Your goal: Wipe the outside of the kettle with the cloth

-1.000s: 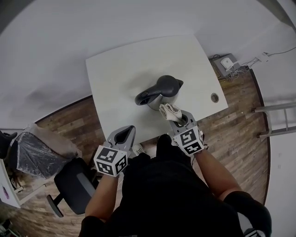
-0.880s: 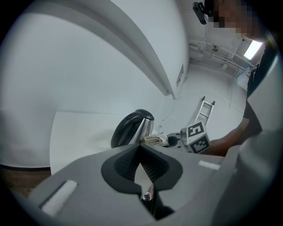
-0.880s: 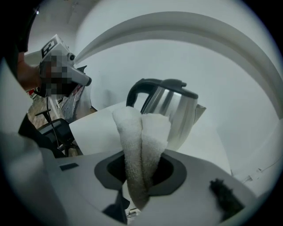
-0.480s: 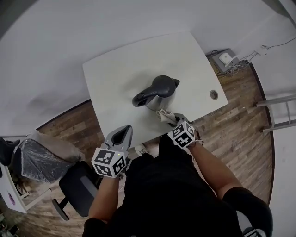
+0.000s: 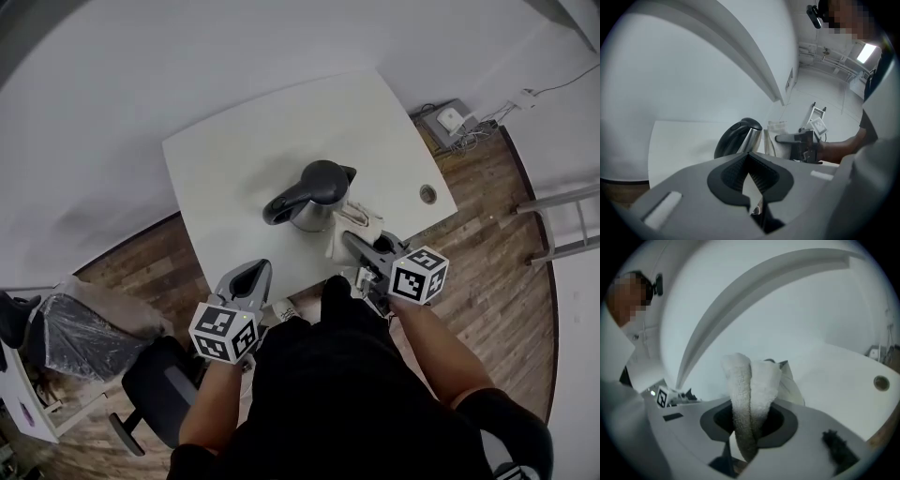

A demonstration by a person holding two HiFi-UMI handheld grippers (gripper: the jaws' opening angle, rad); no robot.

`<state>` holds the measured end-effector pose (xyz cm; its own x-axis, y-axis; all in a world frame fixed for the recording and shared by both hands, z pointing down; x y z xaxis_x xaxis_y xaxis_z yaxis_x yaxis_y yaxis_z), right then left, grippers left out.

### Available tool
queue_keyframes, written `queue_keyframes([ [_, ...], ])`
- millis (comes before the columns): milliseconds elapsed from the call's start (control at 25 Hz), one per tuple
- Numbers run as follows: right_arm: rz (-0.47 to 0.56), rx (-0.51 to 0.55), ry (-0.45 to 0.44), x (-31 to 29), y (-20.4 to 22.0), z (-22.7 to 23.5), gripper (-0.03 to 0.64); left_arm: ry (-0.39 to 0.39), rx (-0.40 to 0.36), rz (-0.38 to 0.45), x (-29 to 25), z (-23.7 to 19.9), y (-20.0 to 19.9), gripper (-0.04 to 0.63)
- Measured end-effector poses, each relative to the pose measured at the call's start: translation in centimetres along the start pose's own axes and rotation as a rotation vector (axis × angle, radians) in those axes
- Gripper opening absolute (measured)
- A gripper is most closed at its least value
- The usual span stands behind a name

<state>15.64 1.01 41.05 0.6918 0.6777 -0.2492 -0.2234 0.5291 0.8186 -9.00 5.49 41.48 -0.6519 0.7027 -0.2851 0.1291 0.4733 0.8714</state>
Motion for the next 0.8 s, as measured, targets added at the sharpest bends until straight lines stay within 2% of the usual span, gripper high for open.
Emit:
queue_keyframes([
  [80, 0.115, -0.159, -0.035, 0.2, -2.4, 0.1, 0.095, 0.003, -0.005, 0.006, -0.1, 0.1, -0.1, 0.006],
  [160, 0.154, -0.246, -0.047, -0.2, -3.2, 0.9, 0.095, 0.002, -0.011, 0.016, 0.2, 0.2, -0.1, 0.006],
  [280, 0.139, -0.289, -0.018, -0.6, -2.5, 2.6, 0.095, 0.005, -0.014, 0.022, 0.4, 0.3, -0.1, 0.006],
  [480, 0.068, -0.332, 0.091, -1.1, 0.9, 6.4, 0.095, -0.017, -0.004, 0.03, 0.1, -0.4, -0.3, 0.007],
  [800, 0.003, -0.428, 0.184, -1.7, 4.5, 11.0, 0.095, -0.041, -0.003, 0.035, -0.1, -0.6, -1.4, 0.006],
])
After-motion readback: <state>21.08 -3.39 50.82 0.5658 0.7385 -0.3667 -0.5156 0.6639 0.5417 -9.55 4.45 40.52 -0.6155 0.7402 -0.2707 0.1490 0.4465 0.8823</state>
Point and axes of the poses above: the fingertips, and each gripper's own axes: x backward along the fingers, z to its right, y out of its underside, the point moved 6 cm from there along x, backward along the fingers, and after that the axes turned 9 degrees about z, right-handed, at the moved point
